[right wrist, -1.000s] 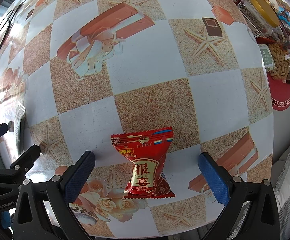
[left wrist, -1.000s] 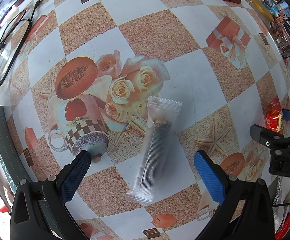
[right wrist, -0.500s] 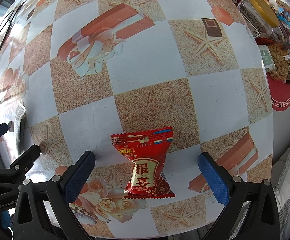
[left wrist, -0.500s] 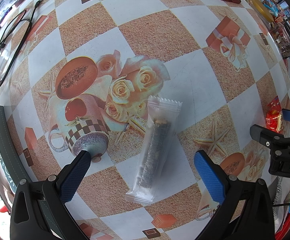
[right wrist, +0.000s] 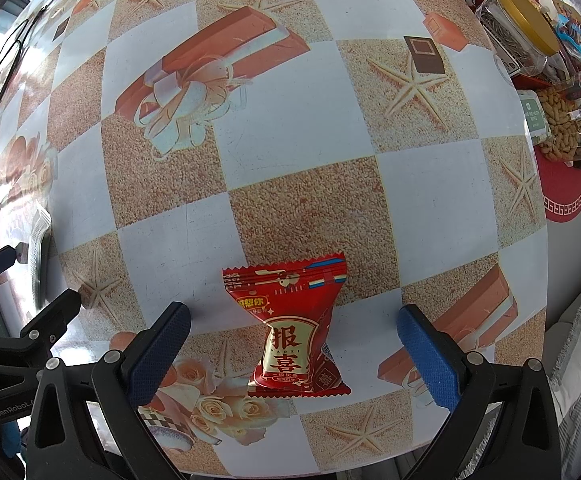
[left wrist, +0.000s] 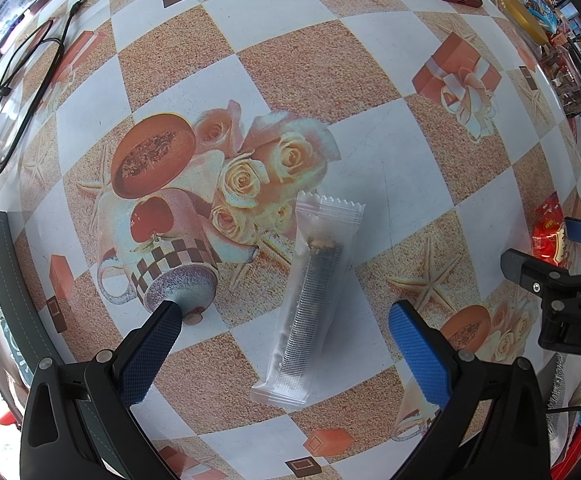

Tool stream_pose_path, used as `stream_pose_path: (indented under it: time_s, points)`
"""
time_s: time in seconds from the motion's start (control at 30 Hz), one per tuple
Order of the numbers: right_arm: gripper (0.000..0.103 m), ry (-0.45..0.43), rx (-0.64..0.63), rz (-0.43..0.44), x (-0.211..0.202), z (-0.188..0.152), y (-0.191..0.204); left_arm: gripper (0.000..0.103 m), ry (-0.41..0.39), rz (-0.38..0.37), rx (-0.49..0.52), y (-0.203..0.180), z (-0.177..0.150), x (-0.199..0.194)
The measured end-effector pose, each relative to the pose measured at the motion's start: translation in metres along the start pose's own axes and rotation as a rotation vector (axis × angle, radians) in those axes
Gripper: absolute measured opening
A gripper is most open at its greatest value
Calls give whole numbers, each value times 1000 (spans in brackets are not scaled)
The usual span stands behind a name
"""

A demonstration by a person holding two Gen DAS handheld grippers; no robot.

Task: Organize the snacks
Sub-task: 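Hold the red candy pack with right tool while left tool approaches clear stick snack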

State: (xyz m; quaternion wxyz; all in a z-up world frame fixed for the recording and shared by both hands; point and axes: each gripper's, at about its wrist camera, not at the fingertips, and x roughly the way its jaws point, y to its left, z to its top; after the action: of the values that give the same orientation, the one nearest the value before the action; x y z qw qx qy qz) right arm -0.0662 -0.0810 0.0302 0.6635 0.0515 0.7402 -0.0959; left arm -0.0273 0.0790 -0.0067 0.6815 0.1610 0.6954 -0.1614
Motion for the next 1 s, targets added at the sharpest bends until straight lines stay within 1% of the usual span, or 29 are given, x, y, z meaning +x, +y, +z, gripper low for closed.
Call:
stream_pose_path:
  time_s: [1.0]
  points:
    - [103, 22, -3, 4, 4, 8, -2, 103, -1, 0, 0, 0, -1, 0]
